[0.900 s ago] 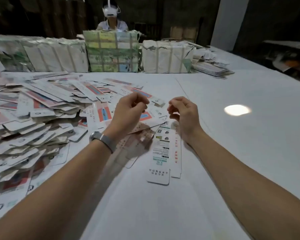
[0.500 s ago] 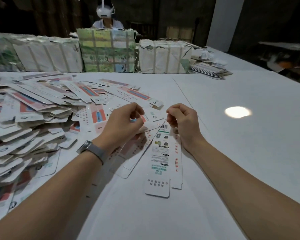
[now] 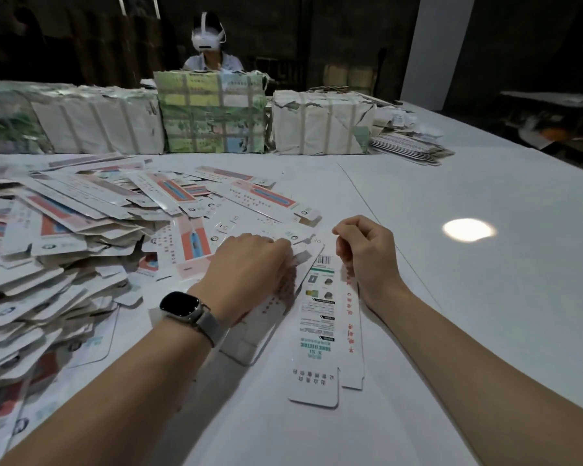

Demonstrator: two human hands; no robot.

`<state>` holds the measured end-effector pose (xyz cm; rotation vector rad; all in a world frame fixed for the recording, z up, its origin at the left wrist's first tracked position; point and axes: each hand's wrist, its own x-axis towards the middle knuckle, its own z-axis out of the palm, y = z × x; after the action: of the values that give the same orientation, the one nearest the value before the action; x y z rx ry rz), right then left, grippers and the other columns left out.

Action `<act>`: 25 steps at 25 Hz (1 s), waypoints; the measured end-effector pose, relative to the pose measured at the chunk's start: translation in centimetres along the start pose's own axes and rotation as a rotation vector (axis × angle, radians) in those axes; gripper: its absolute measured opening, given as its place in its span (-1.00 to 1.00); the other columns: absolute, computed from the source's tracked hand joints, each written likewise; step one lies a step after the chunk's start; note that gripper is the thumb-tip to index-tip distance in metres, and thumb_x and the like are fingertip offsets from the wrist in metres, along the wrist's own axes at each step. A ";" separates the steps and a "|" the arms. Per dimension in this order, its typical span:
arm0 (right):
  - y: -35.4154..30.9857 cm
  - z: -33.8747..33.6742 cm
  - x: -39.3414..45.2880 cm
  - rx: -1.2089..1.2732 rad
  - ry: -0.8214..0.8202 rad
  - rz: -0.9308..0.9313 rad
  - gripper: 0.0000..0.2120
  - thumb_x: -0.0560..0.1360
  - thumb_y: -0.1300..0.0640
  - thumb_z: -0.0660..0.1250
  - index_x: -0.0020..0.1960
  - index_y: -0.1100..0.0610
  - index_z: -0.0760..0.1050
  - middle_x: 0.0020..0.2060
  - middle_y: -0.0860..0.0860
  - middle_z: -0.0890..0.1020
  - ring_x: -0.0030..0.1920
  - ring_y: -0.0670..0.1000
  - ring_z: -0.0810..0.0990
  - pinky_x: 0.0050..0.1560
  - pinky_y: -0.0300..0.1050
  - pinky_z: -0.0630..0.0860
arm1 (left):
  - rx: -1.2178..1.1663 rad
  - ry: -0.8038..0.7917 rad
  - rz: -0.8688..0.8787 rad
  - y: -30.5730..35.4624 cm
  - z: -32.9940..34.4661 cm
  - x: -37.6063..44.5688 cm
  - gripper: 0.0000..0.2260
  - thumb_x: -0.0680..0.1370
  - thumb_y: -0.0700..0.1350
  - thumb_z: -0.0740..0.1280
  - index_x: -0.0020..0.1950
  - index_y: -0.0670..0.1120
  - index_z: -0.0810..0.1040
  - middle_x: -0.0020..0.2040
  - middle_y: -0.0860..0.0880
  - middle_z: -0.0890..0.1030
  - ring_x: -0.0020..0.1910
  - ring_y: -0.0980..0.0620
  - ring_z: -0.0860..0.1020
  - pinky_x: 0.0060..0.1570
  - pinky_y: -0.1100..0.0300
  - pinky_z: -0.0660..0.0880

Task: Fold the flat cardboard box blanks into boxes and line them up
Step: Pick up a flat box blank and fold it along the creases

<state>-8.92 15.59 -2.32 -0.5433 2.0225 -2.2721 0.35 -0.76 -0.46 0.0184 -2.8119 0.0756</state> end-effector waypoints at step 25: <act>-8.4 3.1 1.3 -0.525 -0.170 -0.531 -0.74 0.48 -0.20 0.35 -0.01 -0.04 0.63 -0.30 -0.22 0.47 -0.30 -0.20 0.48 -0.28 -0.36 0.40 | -1.678 0.084 -0.173 1.6 -4.2 2.7 -0.59 0.61 0.13 0.17 0.32 -0.13 0.38 -0.13 -0.12 0.69 -0.28 0.01 0.69 -0.35 0.24 0.58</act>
<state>-7.65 13.52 6.33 -1.4010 2.6173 -1.7721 -0.88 1.01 4.25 -0.1222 -1.9168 -2.0863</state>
